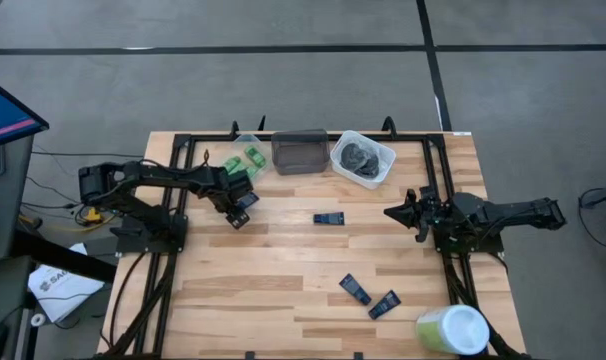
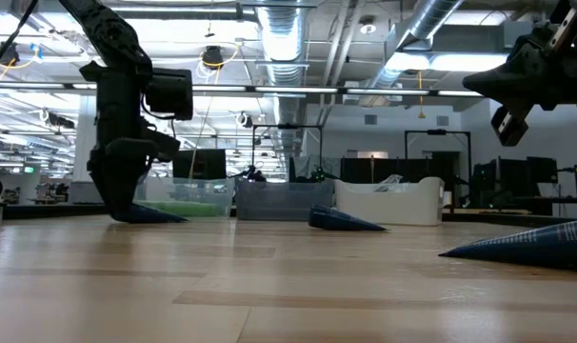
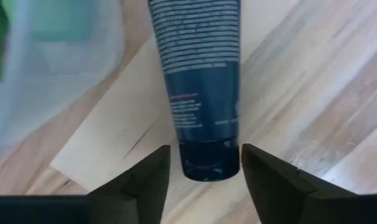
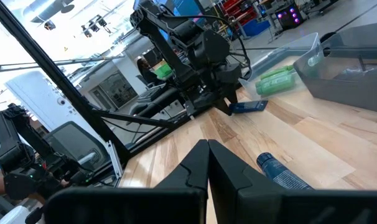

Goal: Pick & Place Travel size toiletries
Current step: Put the blue shave cream into the black bin

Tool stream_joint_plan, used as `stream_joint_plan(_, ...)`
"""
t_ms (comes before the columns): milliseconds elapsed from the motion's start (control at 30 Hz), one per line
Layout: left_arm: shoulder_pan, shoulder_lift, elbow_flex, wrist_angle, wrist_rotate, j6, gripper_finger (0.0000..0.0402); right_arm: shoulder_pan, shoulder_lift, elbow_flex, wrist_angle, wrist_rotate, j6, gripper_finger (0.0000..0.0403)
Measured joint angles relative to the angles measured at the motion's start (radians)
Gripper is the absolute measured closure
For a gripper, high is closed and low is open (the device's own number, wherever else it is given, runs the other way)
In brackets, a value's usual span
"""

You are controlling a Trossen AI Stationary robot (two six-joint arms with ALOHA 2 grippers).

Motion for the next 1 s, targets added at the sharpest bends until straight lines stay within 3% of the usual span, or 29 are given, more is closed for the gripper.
stream_joint_plan(300,0.0,0.0,0.0,0.033,-0.016,-0.018,0.0279,0.0,0.0,0.0,0.0,0.0,0.0,0.0403)
stream_joint_plan(500,0.0,0.0,0.0,0.036,0.009,-0.04,0.0271,0.0,0.0,0.0,0.0,0.0,0.0,0.0403)
stream_joint_plan(733,-0.044,-0.022,0.002,0.062,0.181,-0.164,0.0278,0.0,0.0,0.0,0.0,0.0,0.0,0.0403)
stream_joint_plan(867,-0.118,-0.082,0.002,0.165,0.261,-0.259,0.0271,0.0,0.0,0.0,0.0,0.0,0.0,0.0403)
stream_joint_plan(1000,-0.169,-0.17,0.003,0.309,0.269,-0.36,0.027,0.0,0.0,0.0,0.0,0.0,0.0,0.0403)
